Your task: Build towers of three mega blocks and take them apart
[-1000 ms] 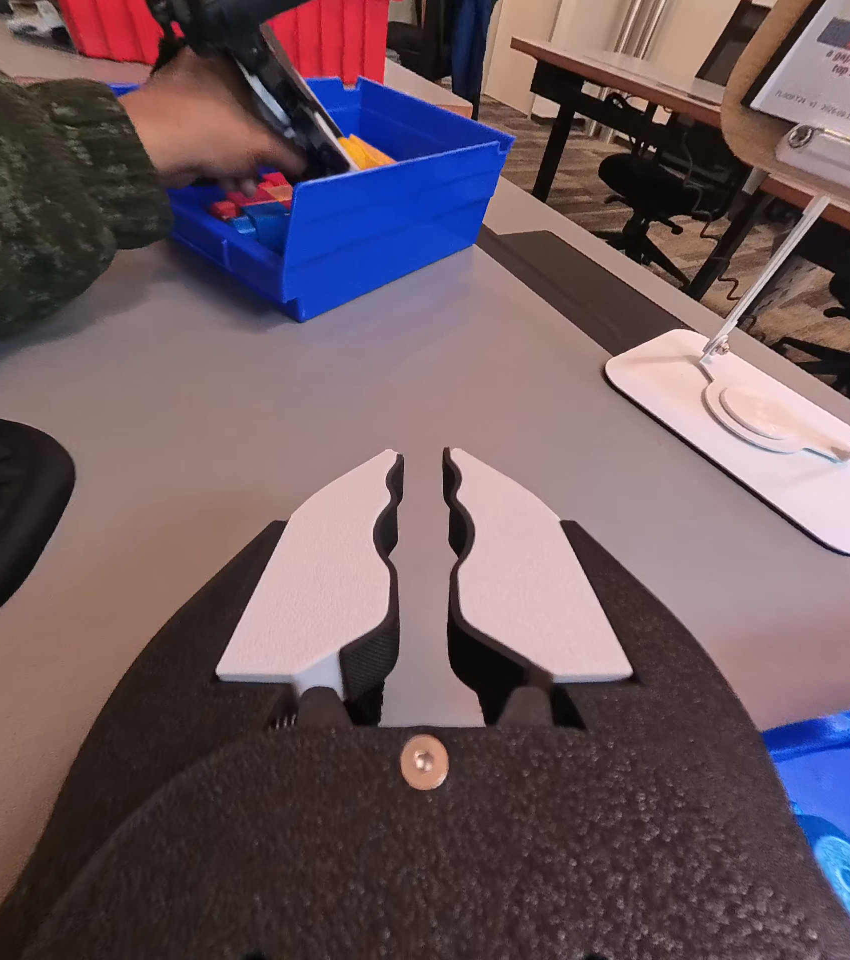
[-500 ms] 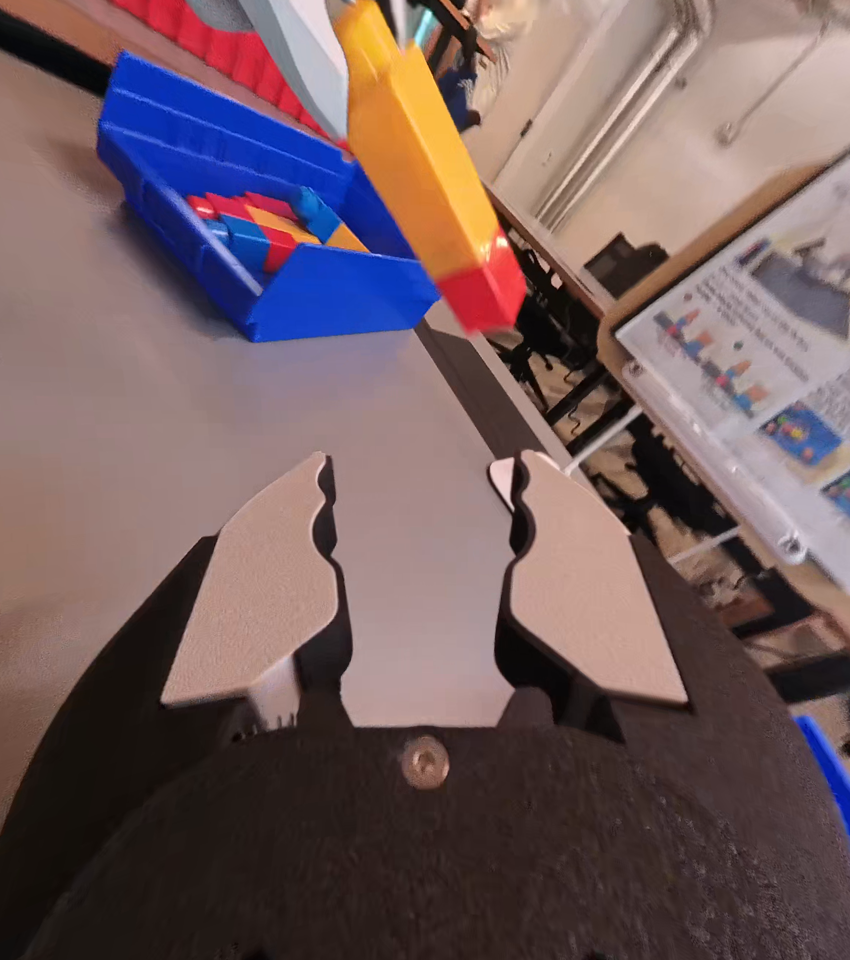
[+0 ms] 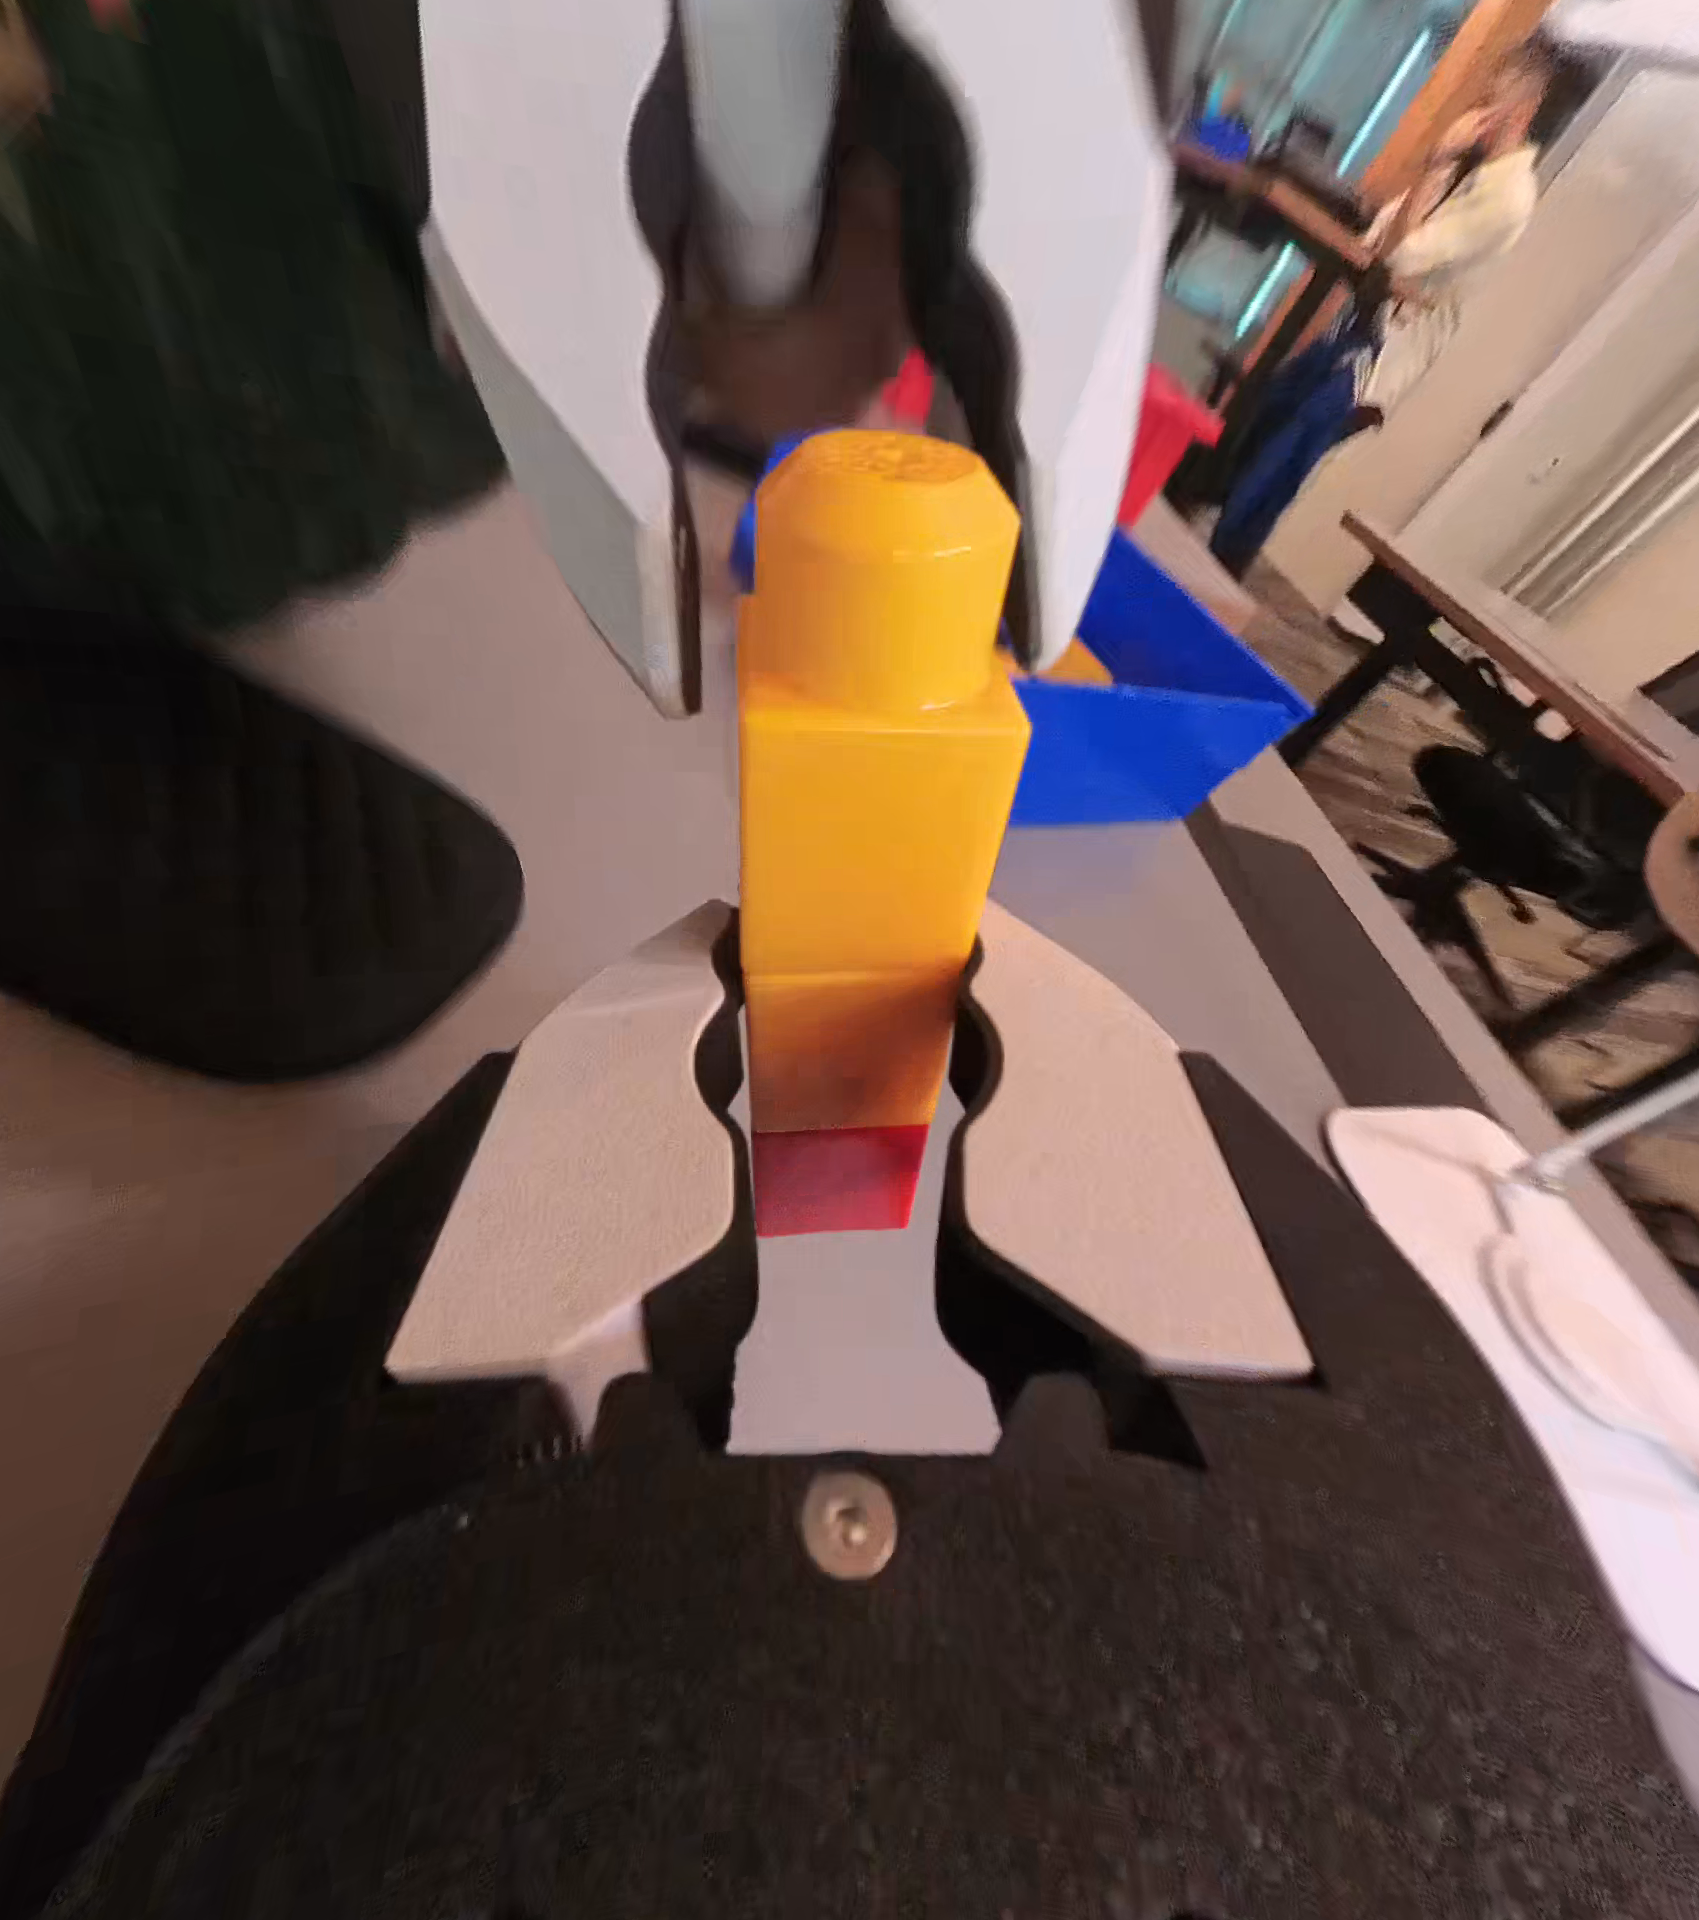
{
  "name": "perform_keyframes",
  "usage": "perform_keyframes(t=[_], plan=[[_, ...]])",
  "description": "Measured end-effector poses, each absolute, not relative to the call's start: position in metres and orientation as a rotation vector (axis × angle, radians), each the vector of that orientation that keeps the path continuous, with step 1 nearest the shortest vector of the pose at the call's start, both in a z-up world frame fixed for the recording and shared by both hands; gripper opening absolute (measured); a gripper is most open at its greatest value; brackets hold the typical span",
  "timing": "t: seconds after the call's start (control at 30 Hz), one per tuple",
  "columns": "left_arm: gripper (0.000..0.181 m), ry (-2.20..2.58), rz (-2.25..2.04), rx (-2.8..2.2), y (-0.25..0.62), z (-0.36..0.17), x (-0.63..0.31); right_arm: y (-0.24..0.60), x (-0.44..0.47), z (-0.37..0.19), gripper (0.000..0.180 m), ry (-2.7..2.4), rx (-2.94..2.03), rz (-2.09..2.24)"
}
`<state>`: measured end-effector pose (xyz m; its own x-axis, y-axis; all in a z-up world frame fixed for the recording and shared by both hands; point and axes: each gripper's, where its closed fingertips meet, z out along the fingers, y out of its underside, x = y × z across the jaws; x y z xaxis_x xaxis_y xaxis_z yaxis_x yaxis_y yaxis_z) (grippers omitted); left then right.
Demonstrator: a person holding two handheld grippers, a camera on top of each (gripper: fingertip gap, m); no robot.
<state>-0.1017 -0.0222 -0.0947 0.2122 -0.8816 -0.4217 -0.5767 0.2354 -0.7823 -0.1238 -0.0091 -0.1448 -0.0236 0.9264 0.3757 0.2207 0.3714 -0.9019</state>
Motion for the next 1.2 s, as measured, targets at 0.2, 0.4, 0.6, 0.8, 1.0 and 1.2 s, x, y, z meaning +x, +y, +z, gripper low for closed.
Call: perform_keyframes(t=[0.2,0.4,0.6,0.8,1.0,1.2], plan=[[0.059,1.186,-0.733,-1.362,-0.004,-0.098,-0.098,-0.003,-0.103,-0.082,0.037,-1.101,-1.053,1.347],[0.06,1.154,-0.824,-1.433,0.001,-0.128,-0.068,-0.004,-0.107,-0.086,0.037,-1.055,-1.056,1.415],[0.038,1.202,-0.832,-1.507,-0.002,-0.142,-0.078,-0.006,-0.11,-0.098,0.037,-1.184,-1.094,1.372],[0.038,1.318,-0.824,-1.607,-0.003,-0.174,-0.088,0.005,-0.09,-0.078,0.056,-1.187,-1.069,1.295],[0.038,1.384,-0.801,-1.7,0.001,-0.202,-0.099,0.014,-0.082,-0.107,0.068,-1.38,-1.19,1.133],[0.038,1.434,-0.787,-1.733,0.002,-0.216,-0.107,0.011,-0.083,-0.138,0.034,-1.54,-1.29,1.075]])
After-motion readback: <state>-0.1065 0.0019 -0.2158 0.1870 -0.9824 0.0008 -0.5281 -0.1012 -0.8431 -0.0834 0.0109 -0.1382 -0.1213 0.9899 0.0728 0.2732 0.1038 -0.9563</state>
